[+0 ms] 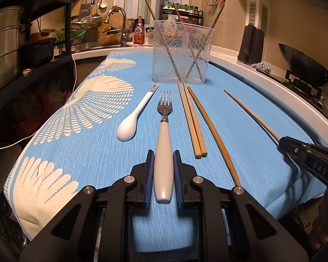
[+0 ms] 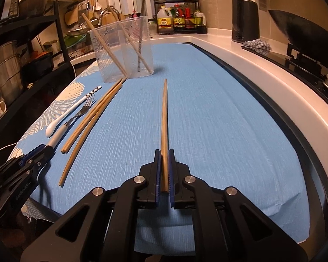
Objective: Organize utensils
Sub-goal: 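Close the left tool on the white-handled fork while the right tool holds its chopstick, then lift the fork and chopstick and carry them over the clear container with both tools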
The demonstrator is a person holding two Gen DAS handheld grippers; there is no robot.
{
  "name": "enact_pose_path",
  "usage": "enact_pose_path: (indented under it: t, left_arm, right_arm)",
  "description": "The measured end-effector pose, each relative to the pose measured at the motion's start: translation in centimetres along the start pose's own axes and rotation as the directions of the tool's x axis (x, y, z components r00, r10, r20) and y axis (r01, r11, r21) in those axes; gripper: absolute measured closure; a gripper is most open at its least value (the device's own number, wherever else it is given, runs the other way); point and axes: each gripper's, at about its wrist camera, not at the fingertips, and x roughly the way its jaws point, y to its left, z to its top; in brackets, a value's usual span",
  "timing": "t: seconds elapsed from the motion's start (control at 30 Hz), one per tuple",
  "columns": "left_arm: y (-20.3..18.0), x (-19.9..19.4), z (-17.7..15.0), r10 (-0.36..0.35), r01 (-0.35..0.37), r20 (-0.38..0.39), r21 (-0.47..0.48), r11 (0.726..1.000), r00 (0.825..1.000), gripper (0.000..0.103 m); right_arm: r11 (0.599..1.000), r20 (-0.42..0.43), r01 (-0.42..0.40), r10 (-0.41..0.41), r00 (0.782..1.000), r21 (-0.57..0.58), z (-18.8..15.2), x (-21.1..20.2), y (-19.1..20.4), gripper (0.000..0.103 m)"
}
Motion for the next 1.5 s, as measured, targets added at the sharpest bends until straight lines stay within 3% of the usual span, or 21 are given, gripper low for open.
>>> enact_pose_path:
  t: [0.43,0.97,1.5]
  left_arm:
    - [0.1,-0.5,-0.8,0.011,-0.012,0.03,0.005,1.0,0.999,0.085]
    - [0.0,-0.6,-0.7,0.013,-0.013,0.026,0.009,1.0,1.0,0.085]
    - [0.5,-3.9,1.5,0.024,-0.027,0.102,0.031,0.999,0.995,0.086]
  right_arm:
    - [1.0,-0.011,0.013,-0.013,1.0,-0.014,-0.2,0.3,0.2,0.093]
    - [1.0,-0.009,-0.009,0.009,1.0,-0.001,-0.1,0.2,-0.1,0.096]
    - [0.999,0.114,-0.008,0.012,0.993,-0.037,1.8,-4.9,0.6,0.096]
